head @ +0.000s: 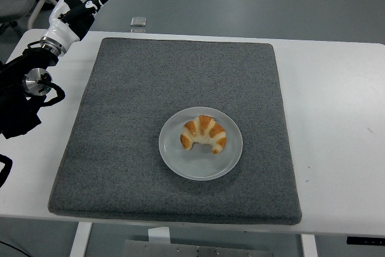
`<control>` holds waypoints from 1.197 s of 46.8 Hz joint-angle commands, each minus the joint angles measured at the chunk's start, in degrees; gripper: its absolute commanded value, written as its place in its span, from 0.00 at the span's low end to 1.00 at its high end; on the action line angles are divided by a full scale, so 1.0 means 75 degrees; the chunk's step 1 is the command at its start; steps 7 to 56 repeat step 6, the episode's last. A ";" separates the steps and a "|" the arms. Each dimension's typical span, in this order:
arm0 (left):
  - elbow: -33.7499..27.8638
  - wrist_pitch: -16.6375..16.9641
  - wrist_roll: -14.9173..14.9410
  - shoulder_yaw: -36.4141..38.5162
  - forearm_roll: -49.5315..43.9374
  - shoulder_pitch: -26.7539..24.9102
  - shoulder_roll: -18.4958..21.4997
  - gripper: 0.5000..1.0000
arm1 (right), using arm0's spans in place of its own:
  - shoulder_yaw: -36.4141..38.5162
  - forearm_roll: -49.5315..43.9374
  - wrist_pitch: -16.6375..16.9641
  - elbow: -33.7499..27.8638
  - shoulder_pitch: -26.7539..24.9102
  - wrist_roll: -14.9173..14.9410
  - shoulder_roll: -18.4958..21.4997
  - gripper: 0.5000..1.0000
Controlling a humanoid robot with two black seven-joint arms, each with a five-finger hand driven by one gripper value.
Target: Place the bread on the plate
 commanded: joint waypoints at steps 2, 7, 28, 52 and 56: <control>0.0002 0.0000 0.0003 0.0012 0.0000 0.0029 -0.0001 0.98 | -0.0006 -0.0019 0.0012 0.0004 0.0000 -0.0025 0.0000 0.86; 0.0002 0.0000 0.0003 0.0024 0.0000 0.0040 0.0011 0.98 | -0.0006 -0.0019 0.0012 0.0004 -0.0011 -0.0014 0.0000 0.86; 0.0002 0.0000 0.0003 0.0024 0.0000 0.0040 0.0011 0.98 | -0.0006 -0.0019 0.0012 0.0004 -0.0011 -0.0014 0.0000 0.86; 0.0002 0.0000 0.0003 0.0024 0.0000 0.0040 0.0011 0.98 | -0.0006 -0.0019 0.0012 0.0004 -0.0011 -0.0014 0.0000 0.86; 0.0002 0.0000 0.0003 0.0024 0.0000 0.0040 0.0011 0.98 | -0.0006 -0.0019 0.0012 0.0004 -0.0011 -0.0014 0.0000 0.86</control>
